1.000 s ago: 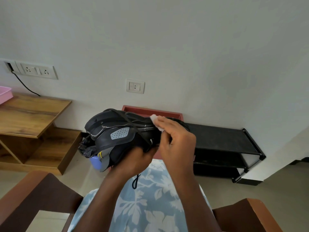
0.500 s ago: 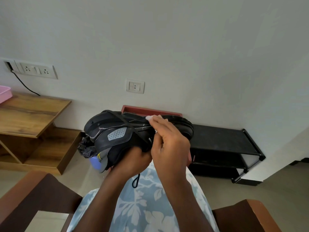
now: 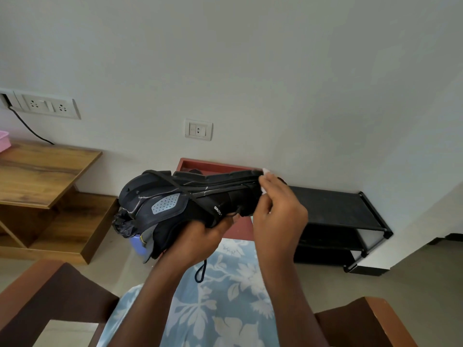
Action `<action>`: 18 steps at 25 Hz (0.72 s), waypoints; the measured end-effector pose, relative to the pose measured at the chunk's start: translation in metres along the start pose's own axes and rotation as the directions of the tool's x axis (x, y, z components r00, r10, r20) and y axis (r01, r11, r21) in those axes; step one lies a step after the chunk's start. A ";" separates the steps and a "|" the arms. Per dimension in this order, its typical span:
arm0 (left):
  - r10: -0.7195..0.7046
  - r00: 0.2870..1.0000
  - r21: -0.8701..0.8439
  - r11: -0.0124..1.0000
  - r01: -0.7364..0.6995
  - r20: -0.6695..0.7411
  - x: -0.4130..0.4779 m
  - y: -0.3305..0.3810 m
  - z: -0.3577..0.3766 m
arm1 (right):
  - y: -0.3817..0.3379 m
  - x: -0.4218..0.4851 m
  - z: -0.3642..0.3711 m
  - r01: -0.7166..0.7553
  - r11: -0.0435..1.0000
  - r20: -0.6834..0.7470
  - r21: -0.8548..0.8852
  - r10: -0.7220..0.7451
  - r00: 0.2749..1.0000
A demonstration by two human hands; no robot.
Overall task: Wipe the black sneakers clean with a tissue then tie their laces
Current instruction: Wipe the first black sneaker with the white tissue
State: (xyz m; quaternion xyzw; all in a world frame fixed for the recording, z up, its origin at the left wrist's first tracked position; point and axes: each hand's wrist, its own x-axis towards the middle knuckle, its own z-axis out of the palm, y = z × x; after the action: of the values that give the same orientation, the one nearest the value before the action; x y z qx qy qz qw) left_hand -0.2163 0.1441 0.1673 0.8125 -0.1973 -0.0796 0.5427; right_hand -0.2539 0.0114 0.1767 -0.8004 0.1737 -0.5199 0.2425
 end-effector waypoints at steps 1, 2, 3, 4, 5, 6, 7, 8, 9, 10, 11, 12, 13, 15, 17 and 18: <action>-0.030 0.999 -0.017 0.999 0.031 0.013 0.000 0.003 -0.001 | -0.013 -0.005 0.003 0.052 0.999 0.020 0.015 -0.052 0.998; -0.034 0.998 -0.028 0.999 0.035 0.045 0.001 0.003 0.000 | -0.025 -0.010 0.006 0.107 0.994 0.054 0.039 -0.109 0.993; -0.040 0.995 -0.007 0.999 0.041 0.095 0.000 0.003 -0.001 | -0.034 -0.014 0.008 0.162 0.985 0.088 0.061 -0.167 0.982; -0.057 0.991 -0.005 0.998 0.058 0.123 -0.002 0.003 -0.001 | -0.037 -0.015 0.008 0.206 0.975 0.116 0.081 -0.215 0.970; -0.026 0.992 0.000 1.000 0.026 0.126 -0.004 0.002 -0.001 | -0.034 -0.013 0.008 0.229 0.968 0.134 0.101 -0.241 0.961; 0.024 0.995 -0.029 0.999 -0.021 0.100 -0.003 0.000 0.000 | -0.027 -0.009 0.007 0.224 0.968 0.137 0.113 -0.239 0.961; 0.026 0.997 -0.065 0.998 -0.021 0.075 -0.003 0.003 0.001 | -0.016 -0.005 0.003 0.195 0.975 0.125 0.108 -0.208 0.970; 0.023 0.997 -0.099 0.995 -0.016 0.075 -0.002 0.004 0.001 | -0.003 0.001 -0.002 0.149 0.985 0.102 0.085 -0.157 0.982; 0.031 0.996 -0.122 0.992 -0.021 0.079 -0.003 0.006 0.000 | 0.010 0.006 -0.007 0.094 0.994 0.076 0.054 -0.097 0.992; 0.034 0.997 -0.139 0.990 -0.023 0.071 -0.004 0.006 -0.001 | 0.022 0.011 -0.012 0.035 0.999 0.054 0.022 -0.036 0.998; 0.048 0.997 -0.149 0.988 -0.039 0.062 -0.003 0.004 -0.001 | 0.030 0.013 -0.015 -0.020 1.000 0.039 -0.007 0.021 0.999; 0.062 0.996 -0.138 0.989 -0.054 0.058 -0.003 0.000 -0.001 | 0.033 0.014 -0.016 -0.069 0.997 0.030 -0.037 0.070 0.997; 0.070 0.996 -0.132 0.989 -0.062 0.059 -0.003 0.002 -0.001 | 0.031 0.012 -0.015 -0.095 0.993 0.025 -0.066 0.096 0.995; 0.039 0.999 -0.130 0.991 -0.034 0.038 -0.003 0.002 0.000 | 0.015 0.005 -0.008 -0.050 0.995 0.020 -0.086 0.052 0.998; -0.005 0.999 -0.138 0.990 0.009 0.035 -0.003 0.004 0.001 | -0.013 -0.005 0.001 0.057 0.997 0.042 -0.053 -0.055 0.998; -0.011 0.999 -0.133 0.991 0.017 0.048 -0.003 0.006 0.002 | -0.026 -0.010 0.004 0.115 0.993 0.067 -0.018 -0.113 0.991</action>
State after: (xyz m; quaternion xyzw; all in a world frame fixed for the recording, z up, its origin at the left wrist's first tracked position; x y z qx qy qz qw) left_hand -0.2211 0.1422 0.1717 0.7737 -0.1987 -0.1157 0.5904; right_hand -0.2532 0.0386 0.1822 -0.8283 0.1255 -0.5044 0.2091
